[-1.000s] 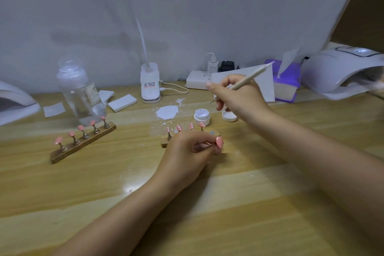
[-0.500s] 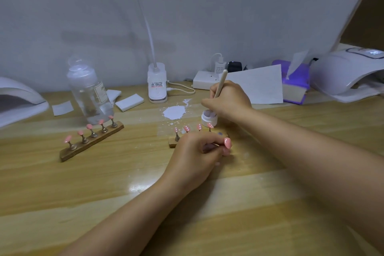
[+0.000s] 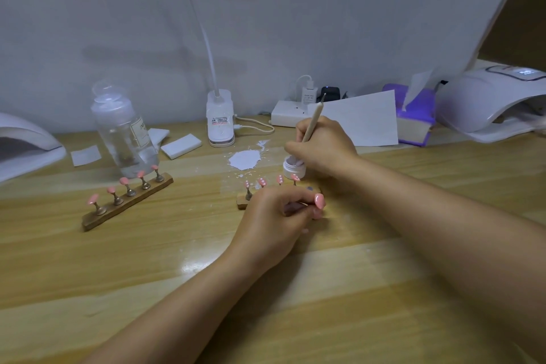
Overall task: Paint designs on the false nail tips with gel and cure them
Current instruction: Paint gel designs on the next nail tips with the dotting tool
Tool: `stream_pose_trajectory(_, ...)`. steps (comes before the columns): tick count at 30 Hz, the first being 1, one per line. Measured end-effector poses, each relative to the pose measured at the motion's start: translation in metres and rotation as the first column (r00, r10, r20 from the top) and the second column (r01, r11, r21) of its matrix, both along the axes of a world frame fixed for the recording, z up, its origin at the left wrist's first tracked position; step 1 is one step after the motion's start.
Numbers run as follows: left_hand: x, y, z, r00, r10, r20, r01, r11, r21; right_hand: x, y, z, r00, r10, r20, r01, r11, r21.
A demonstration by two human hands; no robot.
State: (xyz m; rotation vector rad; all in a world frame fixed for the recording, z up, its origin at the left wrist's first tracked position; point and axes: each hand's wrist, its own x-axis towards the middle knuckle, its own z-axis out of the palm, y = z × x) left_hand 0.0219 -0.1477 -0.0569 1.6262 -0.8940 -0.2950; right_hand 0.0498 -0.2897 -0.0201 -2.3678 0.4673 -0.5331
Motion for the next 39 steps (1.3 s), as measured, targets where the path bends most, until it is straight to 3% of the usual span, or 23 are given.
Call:
stream_pose_trajectory(3,0.000,0.000,0.000,1.000,0.008,0.004,-0.008,1.000,0.005,-0.007,-0.002,0.007,0.969,-0.074,0.237,0.030,0.983,0.184)
stream_pose_trajectory(6,0.001,0.000,-0.001,1.000,0.021,0.007,-0.021,1.000,0.000,-0.025,0.000,0.009,0.900,-0.112,0.422,-0.057,0.928,0.368)
stream_pose_trajectory(10,0.002,0.000,-0.002,0.998,0.022,0.052,-0.022,1.000,0.005,-0.055,0.011,-0.003,0.867,-0.091,0.490,-0.207,0.828,0.521)
stream_pose_trajectory(13,0.002,0.000,-0.001,0.997,0.016,0.074,-0.017,1.000,0.006,-0.070,0.022,-0.017,0.860,-0.137,0.492,-0.227,0.761,0.608)
stream_pose_trajectory(39,0.000,0.000,-0.002,0.995,0.089,0.050,-0.091,0.995,0.038,-0.075,0.028,-0.025,0.882,-0.109,0.459,-0.226,0.757,0.613)
